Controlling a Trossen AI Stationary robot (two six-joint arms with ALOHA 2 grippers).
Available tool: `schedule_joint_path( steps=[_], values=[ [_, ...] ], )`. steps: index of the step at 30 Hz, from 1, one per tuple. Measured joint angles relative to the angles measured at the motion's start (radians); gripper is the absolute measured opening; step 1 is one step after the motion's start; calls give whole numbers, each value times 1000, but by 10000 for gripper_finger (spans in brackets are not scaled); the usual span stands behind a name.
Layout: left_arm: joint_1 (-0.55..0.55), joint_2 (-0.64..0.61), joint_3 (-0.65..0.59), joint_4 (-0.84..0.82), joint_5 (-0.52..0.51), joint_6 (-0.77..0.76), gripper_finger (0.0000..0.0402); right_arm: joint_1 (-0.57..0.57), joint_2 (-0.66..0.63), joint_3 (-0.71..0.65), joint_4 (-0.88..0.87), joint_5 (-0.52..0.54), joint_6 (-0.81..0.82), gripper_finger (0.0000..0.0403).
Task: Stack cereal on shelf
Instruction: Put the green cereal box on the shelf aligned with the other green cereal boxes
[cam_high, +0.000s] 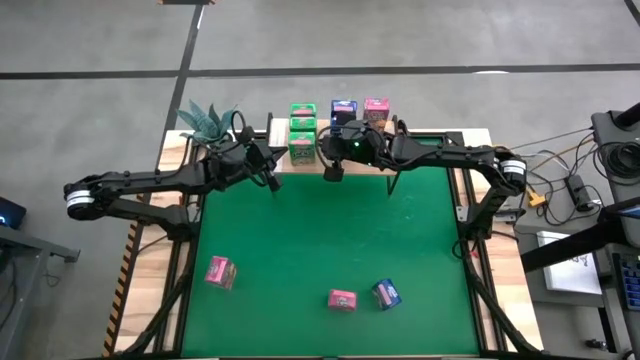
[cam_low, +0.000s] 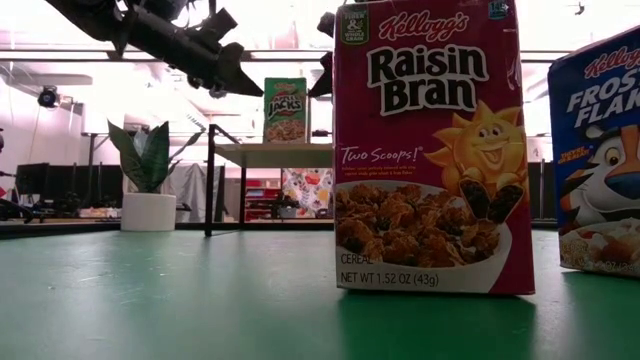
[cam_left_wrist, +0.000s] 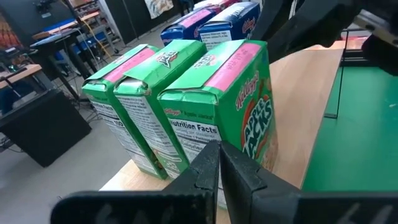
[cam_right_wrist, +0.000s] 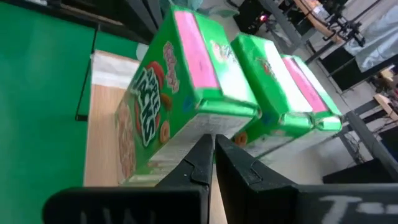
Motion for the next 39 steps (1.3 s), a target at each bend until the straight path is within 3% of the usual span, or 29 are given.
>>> schedule_joint_path(
  steps=[18, 23, 39],
  values=[
    [0, 23, 0, 15, -10, 0, 0, 37, -16, 0, -4, 28, -7, 12],
    [-1, 22, -1, 14, -8, 0, 0, 44, -19, 0, -1, 77, -14, 12],
    [-4, 20, 39, -81, -6, -38, 0, 44, -19, 0, -6, 77, -16, 12]
  ],
)
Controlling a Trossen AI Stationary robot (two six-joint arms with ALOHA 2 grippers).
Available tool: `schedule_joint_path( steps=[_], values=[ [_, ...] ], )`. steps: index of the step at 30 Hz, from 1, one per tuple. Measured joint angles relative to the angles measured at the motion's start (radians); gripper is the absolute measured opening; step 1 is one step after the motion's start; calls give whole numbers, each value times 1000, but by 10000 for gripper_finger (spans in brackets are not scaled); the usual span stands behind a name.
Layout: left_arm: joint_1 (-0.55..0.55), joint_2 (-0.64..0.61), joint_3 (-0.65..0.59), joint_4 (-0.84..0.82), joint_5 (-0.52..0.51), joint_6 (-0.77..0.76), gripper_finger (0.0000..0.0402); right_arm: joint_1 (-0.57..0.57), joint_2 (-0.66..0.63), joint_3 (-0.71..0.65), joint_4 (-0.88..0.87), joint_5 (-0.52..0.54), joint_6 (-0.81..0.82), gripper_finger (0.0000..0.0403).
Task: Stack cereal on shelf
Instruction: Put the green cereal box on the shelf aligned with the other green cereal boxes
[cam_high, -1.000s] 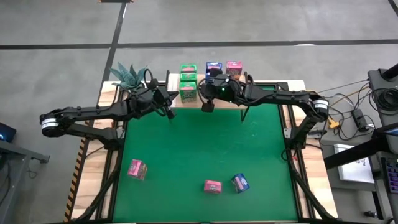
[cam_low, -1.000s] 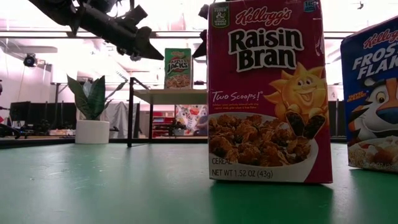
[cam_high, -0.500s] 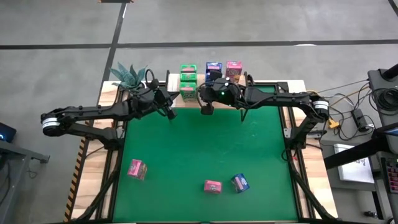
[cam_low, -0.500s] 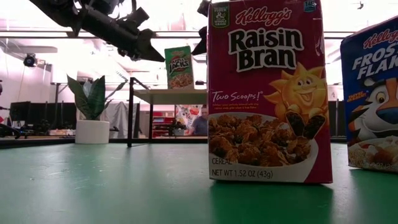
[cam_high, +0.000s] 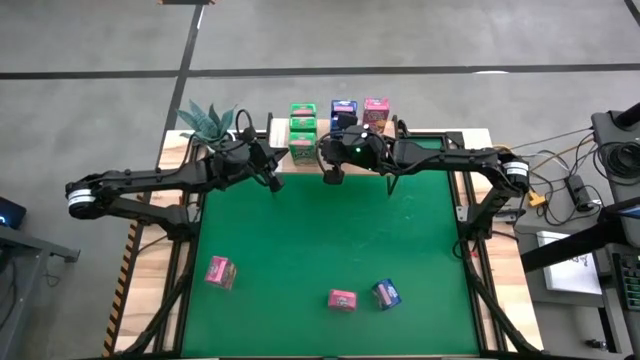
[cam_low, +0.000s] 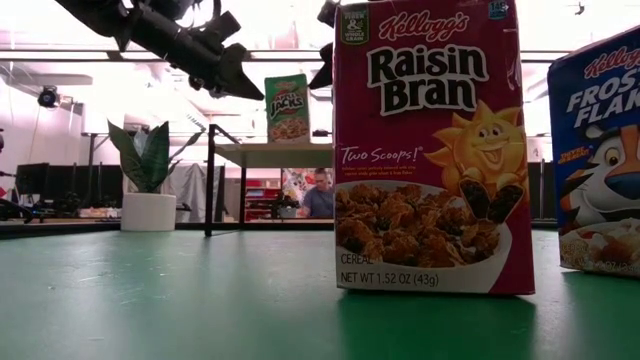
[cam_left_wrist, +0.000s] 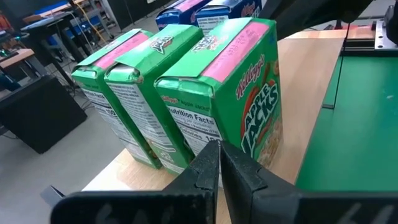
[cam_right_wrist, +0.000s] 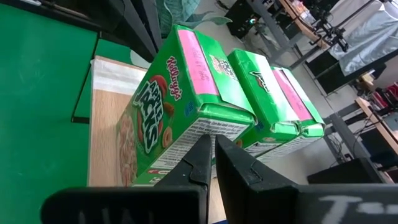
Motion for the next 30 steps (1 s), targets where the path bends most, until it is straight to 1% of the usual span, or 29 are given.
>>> schedule_joint_path(
  steps=[6, 30],
  values=[
    [-4, -1, 0, 0, 0, 0, 0, -2, 0, 0, -23, 0, 9, 12],
    [-18, -10, 0, -1, 0, 0, 0, -19, 1, 0, -17, -3, -15, 12]
  ],
)
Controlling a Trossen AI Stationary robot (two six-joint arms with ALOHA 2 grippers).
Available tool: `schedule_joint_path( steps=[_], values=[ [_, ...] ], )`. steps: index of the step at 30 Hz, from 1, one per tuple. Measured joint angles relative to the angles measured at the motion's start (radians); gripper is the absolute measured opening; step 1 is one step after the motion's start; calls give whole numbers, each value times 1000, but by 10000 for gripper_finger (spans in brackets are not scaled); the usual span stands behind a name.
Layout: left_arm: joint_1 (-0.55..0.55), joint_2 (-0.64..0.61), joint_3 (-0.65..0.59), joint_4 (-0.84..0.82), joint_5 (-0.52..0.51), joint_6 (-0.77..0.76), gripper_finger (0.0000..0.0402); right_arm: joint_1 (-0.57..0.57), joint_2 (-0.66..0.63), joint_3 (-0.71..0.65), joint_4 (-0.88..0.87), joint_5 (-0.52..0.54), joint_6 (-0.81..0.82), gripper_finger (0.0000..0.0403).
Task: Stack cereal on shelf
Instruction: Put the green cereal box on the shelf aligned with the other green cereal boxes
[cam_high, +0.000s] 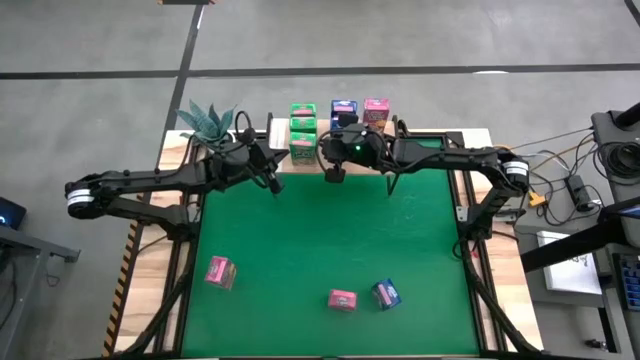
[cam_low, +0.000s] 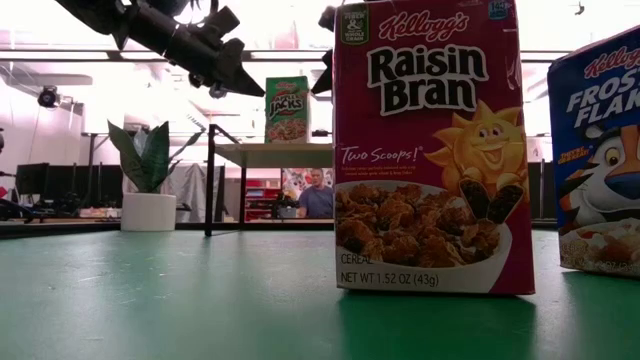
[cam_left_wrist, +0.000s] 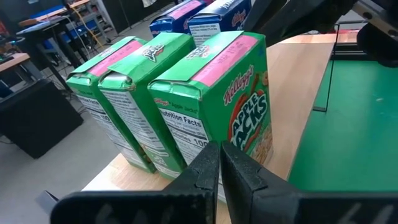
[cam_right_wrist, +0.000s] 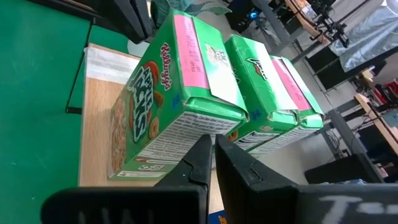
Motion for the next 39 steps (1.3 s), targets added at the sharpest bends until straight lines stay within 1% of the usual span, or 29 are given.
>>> schedule_joint_path(
  steps=[16, 20, 23, 26, 28, 32, 34, 35, 39],
  values=[
    [0, 0, 0, 1, 0, 0, 0, -3, 1, 0, 31, -14, -31, 12],
    [0, 0, 0, 1, 0, 1, 0, -3, 1, 0, 32, 4, -47, 12],
    [0, -6, 0, -9, -1, 4, 0, 5, -17, 2, -10, 44, -54, 12],
    [0, -12, 0, -14, -2, 4, 0, 32, -53, 26, -64, 46, -25, 12],
    [0, -12, 0, -15, -3, 4, 0, 51, -72, 33, -80, 26, -3, 12],
    [0, -12, 0, -15, -3, 4, 0, 73, -73, 30, -93, -102, 34, 12],
    [0, -12, 0, -15, -3, 4, 0, 75, -63, 27, -72, -154, 51, 12],
    [0, -12, 0, -15, -3, 4, 0, 76, -57, 27, -58, -168, 58, 12],
    [0, -12, 0, -15, -3, 9, 0, 74, -9, 22, -33, -164, 53, 12]
  ],
)
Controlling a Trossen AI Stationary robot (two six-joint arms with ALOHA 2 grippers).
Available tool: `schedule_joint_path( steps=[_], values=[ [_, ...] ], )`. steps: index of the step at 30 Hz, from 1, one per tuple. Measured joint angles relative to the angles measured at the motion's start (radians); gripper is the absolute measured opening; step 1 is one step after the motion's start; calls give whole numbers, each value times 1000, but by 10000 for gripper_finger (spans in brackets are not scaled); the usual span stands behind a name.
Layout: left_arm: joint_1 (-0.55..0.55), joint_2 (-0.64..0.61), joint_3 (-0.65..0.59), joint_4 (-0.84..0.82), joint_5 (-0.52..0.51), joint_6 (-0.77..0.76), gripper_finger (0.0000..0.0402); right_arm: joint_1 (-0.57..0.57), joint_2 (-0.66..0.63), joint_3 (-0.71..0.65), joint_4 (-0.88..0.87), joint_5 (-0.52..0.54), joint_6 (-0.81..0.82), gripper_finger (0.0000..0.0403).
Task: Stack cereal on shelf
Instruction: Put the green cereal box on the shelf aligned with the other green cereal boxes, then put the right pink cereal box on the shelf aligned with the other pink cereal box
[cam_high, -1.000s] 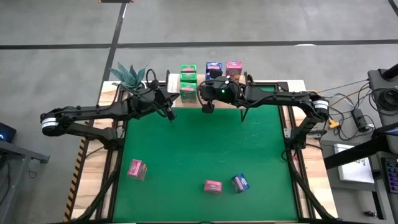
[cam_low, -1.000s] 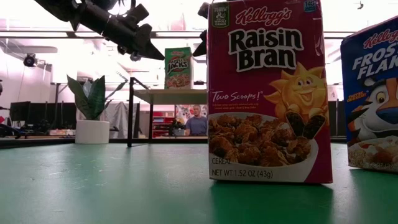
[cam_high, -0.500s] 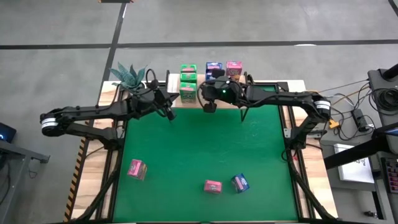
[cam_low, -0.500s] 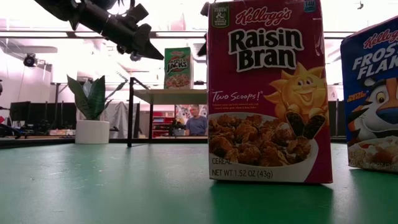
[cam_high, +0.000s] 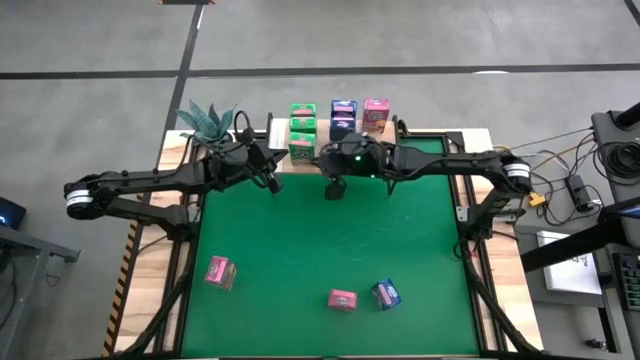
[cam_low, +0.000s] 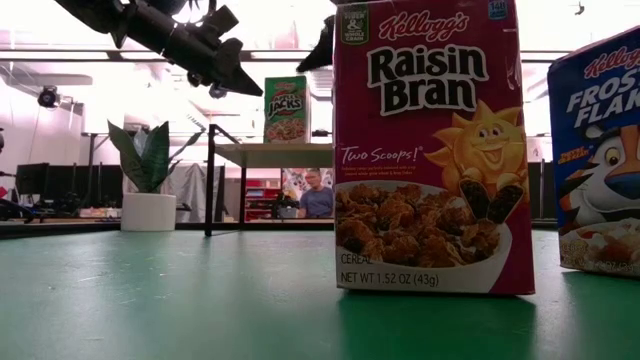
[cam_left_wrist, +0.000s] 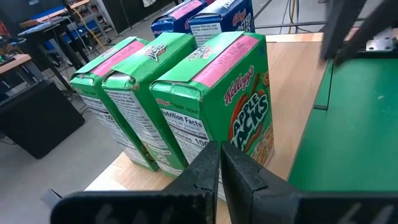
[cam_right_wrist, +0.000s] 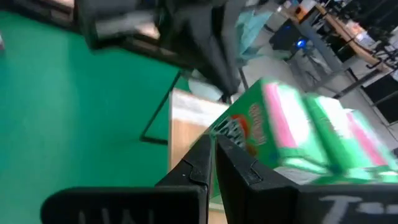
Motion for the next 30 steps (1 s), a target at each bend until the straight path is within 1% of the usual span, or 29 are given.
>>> schedule_joint_path(
  steps=[2, 3, 6, 8, 19, 23, 27, 30],
  values=[
    [0, 0, 0, 0, 0, 1, 0, -5, 24, -1, 23, 6, -11, 12],
    [0, 0, 0, 0, 0, 1, 0, -7, 32, -1, 35, 26, -20, 12],
    [0, 0, 0, 1, 0, 1, 0, -8, 50, -1, 60, 137, -55, 12],
    [0, 0, 0, 1, 0, 1, 0, -8, 60, -1, 54, 173, -71, 12],
    [0, 0, 0, 2, 0, 0, 0, 5, 60, 0, 53, 178, -65, 12],
    [-5, -13, 0, 1, 0, -4, 0, 35, 42, 0, 7, 177, -44, 12],
    [-46, -53, 0, 3, 1, -12, 0, 83, -2, 1, -64, 177, 9, 12],
    [-107, -88, 0, 0, 1, -11, 0, 134, -36, 1, -128, 172, 68, 12]
  ],
)
